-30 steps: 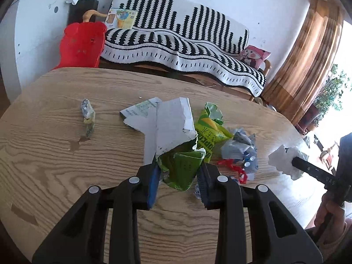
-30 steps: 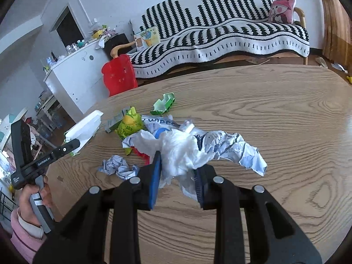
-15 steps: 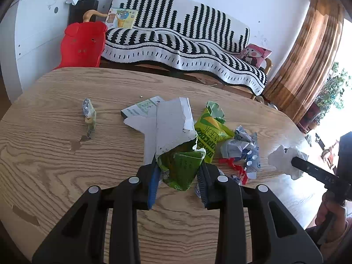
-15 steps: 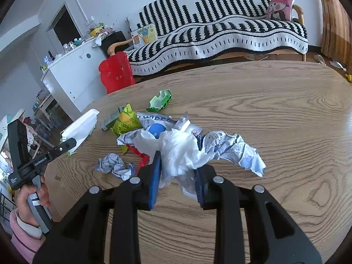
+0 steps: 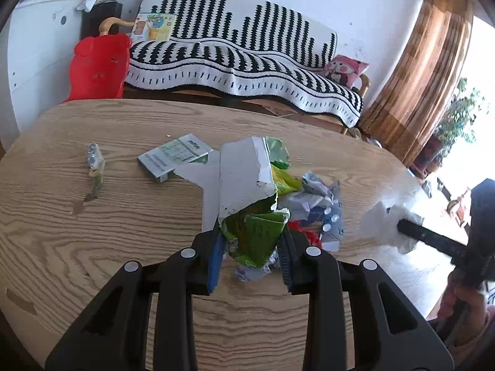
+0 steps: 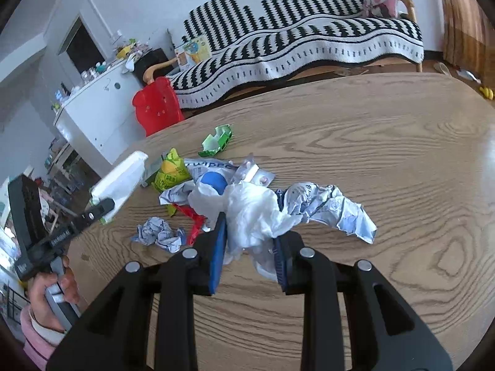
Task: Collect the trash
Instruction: 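Carry both items to the black bin and release them inside, then grasp the foil snack wrapper with the left tool while the right grasps the crumpled blue wrapper, then carry the foil wrapper and blue wrapper to the black bin and open both tools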
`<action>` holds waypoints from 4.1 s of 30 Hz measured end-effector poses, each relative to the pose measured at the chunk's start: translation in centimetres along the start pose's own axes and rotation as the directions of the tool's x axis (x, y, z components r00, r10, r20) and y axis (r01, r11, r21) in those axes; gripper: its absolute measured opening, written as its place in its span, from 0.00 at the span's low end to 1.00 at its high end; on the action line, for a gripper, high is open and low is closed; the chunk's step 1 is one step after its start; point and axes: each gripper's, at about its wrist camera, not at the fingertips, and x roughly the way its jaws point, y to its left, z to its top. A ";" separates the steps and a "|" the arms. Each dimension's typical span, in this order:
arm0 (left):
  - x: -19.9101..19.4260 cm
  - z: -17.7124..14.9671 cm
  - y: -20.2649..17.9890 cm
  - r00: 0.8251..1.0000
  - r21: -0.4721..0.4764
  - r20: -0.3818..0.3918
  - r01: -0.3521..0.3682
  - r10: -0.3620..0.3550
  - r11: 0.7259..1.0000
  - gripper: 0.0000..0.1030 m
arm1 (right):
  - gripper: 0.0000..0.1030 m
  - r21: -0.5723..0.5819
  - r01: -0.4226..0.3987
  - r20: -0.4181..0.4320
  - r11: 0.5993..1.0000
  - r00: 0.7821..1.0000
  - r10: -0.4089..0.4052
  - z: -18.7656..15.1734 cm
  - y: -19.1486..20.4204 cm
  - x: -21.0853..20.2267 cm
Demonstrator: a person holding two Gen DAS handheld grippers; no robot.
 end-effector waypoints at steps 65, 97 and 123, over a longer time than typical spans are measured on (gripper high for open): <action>-2.3 -13.5 -41.5 0.729 0.355 -0.481 0.670 -0.487 0.652 0.92 | 0.93 0.688 0.305 0.029 0.659 0.895 -0.445 -27.4 -30.2 -27.6; 7.8 5.2 16.4 0.950 -0.162 -0.168 -0.288 0.261 0.944 0.94 | 0.95 -0.371 0.171 -0.280 0.913 0.917 -0.286 3.2 -10.0 5.3; 7.5 5.8 15.5 0.960 -0.071 -0.129 -0.259 0.249 0.963 0.15 | 0.27 -0.309 0.294 -0.079 0.904 0.940 -0.333 3.6 -9.3 4.0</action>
